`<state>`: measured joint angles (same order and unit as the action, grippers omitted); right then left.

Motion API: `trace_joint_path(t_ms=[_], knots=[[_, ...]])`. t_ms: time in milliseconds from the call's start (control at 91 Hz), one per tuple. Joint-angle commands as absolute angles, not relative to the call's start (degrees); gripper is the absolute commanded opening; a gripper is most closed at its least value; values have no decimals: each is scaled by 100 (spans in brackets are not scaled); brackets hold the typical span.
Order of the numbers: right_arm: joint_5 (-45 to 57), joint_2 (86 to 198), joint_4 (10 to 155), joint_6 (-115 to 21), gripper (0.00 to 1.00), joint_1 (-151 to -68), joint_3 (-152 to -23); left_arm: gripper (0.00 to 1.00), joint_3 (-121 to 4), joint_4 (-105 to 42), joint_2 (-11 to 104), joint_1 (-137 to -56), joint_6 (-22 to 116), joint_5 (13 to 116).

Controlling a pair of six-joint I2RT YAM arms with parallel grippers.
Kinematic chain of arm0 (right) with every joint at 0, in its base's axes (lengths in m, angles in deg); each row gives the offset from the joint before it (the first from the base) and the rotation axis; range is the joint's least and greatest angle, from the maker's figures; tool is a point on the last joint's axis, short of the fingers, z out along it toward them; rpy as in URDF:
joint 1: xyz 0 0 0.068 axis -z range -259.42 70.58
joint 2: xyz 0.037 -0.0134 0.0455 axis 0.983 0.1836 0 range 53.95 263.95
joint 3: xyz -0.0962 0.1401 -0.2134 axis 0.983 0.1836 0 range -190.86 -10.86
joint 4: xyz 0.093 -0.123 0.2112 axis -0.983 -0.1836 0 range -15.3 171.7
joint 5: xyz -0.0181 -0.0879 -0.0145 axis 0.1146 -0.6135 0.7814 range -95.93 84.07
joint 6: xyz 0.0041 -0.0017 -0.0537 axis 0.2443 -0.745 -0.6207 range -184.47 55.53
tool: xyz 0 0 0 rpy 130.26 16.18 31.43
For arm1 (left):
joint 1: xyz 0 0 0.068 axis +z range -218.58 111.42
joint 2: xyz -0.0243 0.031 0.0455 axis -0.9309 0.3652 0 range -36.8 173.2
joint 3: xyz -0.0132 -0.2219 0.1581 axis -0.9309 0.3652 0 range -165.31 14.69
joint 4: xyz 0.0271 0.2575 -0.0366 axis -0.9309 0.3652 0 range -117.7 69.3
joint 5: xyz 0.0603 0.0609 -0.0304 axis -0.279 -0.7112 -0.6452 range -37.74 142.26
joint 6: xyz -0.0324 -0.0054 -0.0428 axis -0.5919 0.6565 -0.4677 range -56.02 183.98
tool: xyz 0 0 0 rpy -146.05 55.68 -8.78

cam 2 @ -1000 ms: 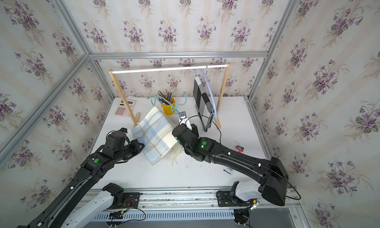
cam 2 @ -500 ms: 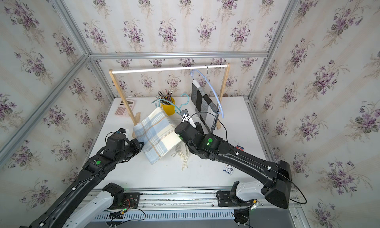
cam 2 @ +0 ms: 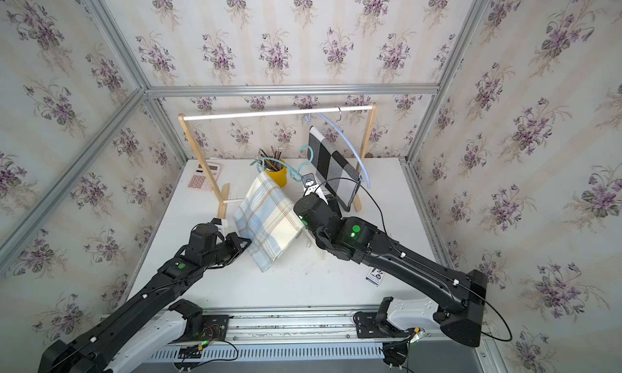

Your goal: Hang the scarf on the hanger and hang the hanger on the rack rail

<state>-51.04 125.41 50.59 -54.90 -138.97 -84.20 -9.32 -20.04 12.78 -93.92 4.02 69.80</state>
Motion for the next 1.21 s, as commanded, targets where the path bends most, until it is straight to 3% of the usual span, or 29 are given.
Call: trace_joint_path(t_ms=[0,374,451,648,835,1011,1198], knots=[[-5934,12429,5696,-5606,0,-13879,-8479,0,-809,-3111,1622,-9588,-115,7115],[-5805,12113,6227,-5616,0,-13882,-8220,0,-1243,-4310,2887,-10173,-421,7190],[-5763,12043,6296,-5636,0,-13883,-8167,20,-1331,-4649,3203,-10233,-492,7372],[-5701,11936,6283,-5684,0,-13883,-8135,50,-1732,-4723,3548,-10375,-385,7575],[-5712,11884,6110,-5797,0,-13883,-8169,67,-1833,-3357,2804,-10395,11,7022],[-5518,11853,5839,-6076,0,-13880,-8230,68,-2301,-572,1307,-10383,443,5713],[-5376,11832,5798,-6593,0,-13896,-8128,67,-3546,970,692,-10365,675,4971]])
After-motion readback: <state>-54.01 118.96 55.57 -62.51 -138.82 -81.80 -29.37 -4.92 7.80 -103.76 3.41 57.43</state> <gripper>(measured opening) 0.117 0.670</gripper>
